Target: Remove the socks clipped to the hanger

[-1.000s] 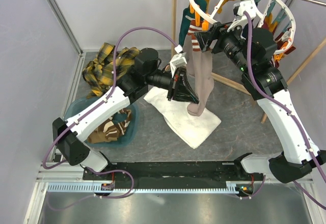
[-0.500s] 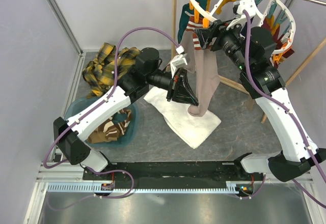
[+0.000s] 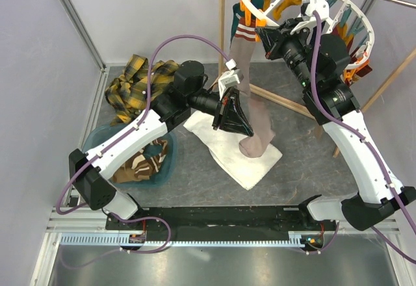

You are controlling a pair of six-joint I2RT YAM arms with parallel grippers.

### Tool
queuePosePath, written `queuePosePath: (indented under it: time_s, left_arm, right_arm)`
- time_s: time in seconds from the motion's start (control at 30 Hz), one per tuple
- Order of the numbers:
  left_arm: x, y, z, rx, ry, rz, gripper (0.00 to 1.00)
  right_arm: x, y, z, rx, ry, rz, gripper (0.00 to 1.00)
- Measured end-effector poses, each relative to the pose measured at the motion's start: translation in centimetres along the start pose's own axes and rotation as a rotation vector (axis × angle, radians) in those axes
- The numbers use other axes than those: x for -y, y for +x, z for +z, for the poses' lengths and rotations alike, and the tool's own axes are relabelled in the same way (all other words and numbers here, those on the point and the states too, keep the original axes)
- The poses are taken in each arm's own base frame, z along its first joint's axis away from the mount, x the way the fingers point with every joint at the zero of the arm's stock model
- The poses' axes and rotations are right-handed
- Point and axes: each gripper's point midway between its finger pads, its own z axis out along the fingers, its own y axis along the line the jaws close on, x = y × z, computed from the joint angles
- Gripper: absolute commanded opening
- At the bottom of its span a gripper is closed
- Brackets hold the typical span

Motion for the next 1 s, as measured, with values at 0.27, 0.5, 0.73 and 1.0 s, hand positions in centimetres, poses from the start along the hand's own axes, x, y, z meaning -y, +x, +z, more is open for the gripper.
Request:
queuePosePath:
  time_s: [0.27,0.5,0.73,1.0]
  left_arm:
    - [-0.6,0.2,-0.1,-0.001,-0.034,-0.025,0.02]
    - [-2.7,0.4,-1.9,0.050,-0.214,-0.036,0.02]
    - [-3.8,-0.2,-6.9,0.159,-0.619,-0.035,0.02]
    - [-4.5,-1.1,-19.5,0.330,-1.317,-0.046,0.02]
  right_arm:
    - [0.2,0.6,0.0,-0.003,0.003,0.000,0.09]
    - [0.2,0.2,-0.9,0.001,0.008,0.008,0.54]
    - [-0.1,0.1,-4.1,-0.018,-0.012,-0.010,0.87]
    - [0.3,2.7,-9.9,-0.075,-0.026,-0.023,0.98]
